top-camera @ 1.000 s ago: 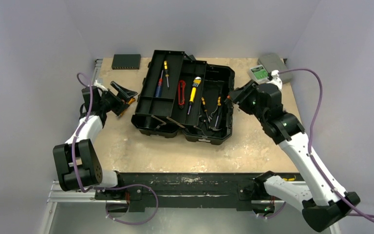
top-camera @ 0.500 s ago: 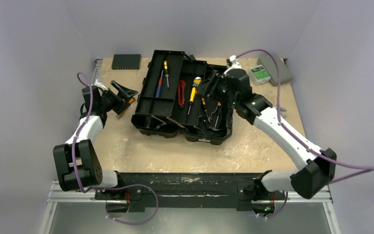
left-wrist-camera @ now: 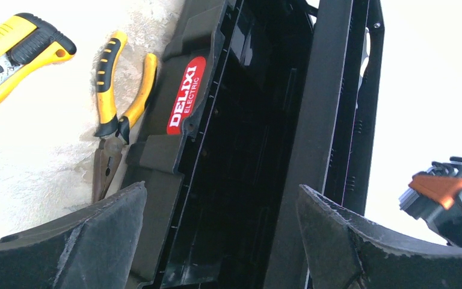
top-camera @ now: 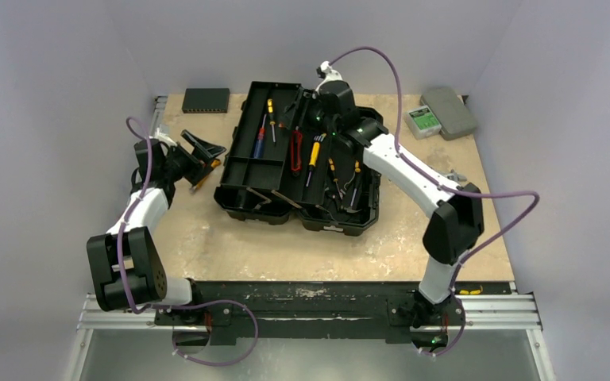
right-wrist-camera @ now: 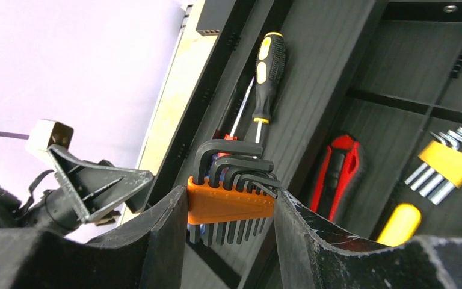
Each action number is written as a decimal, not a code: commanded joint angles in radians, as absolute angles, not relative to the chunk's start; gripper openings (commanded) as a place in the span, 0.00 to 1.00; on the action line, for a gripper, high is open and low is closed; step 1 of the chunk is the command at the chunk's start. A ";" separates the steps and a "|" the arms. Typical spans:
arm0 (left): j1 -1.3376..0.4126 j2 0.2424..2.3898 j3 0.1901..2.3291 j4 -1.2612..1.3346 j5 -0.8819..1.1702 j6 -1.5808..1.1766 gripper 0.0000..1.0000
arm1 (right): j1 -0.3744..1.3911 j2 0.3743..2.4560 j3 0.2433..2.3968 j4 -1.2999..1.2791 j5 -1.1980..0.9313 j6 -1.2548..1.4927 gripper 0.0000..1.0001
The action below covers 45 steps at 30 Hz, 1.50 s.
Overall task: Pack the tool kit
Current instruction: Place the tool in the toolbox.
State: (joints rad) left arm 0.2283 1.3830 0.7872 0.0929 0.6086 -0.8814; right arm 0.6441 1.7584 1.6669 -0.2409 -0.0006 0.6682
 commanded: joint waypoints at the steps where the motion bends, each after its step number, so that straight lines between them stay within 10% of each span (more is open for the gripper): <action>1: 0.218 1.392 0.788 0.149 0.607 -0.891 0.91 | 0.644 1.846 1.805 -0.193 -0.060 0.618 0.00; 19: 0.212 1.387 0.790 0.147 0.600 -0.887 0.91 | 0.647 1.937 1.871 -0.274 0.041 0.574 0.11; 27: 0.210 1.391 0.793 0.144 0.599 -0.884 0.91 | 0.658 1.902 1.853 -0.307 0.099 0.544 0.71; 45: 0.209 1.366 0.797 0.115 0.591 -0.868 0.91 | 0.656 1.453 1.478 -0.313 0.218 0.493 0.79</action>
